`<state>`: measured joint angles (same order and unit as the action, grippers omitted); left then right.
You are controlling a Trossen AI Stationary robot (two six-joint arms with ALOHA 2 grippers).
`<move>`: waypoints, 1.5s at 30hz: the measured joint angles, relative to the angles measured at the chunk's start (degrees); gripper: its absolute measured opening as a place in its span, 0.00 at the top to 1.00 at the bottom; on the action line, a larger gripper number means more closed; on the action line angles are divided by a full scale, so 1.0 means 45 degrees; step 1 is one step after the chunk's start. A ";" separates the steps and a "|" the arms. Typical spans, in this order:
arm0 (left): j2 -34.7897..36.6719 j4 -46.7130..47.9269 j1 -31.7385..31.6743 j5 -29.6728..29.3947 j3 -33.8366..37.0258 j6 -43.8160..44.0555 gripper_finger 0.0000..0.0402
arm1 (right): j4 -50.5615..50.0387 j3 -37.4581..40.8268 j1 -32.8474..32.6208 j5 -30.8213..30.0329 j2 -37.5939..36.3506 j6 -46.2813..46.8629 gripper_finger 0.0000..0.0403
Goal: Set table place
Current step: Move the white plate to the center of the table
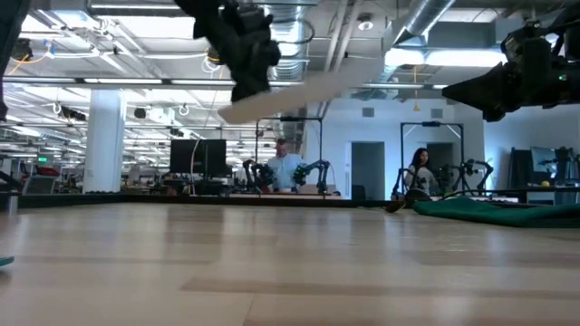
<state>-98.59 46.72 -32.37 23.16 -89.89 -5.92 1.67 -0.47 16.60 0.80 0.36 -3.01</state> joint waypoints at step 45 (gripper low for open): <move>-0.5430 -0.0033 0.3411 0.0029 -0.0077 0.2124 1.00 | -0.0287 -0.0005 0.0000 0.0005 0.0000 0.1017 0.91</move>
<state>-123.02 46.57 -17.02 23.29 -90.24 3.64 0.38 -0.49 16.60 0.82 0.36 1.57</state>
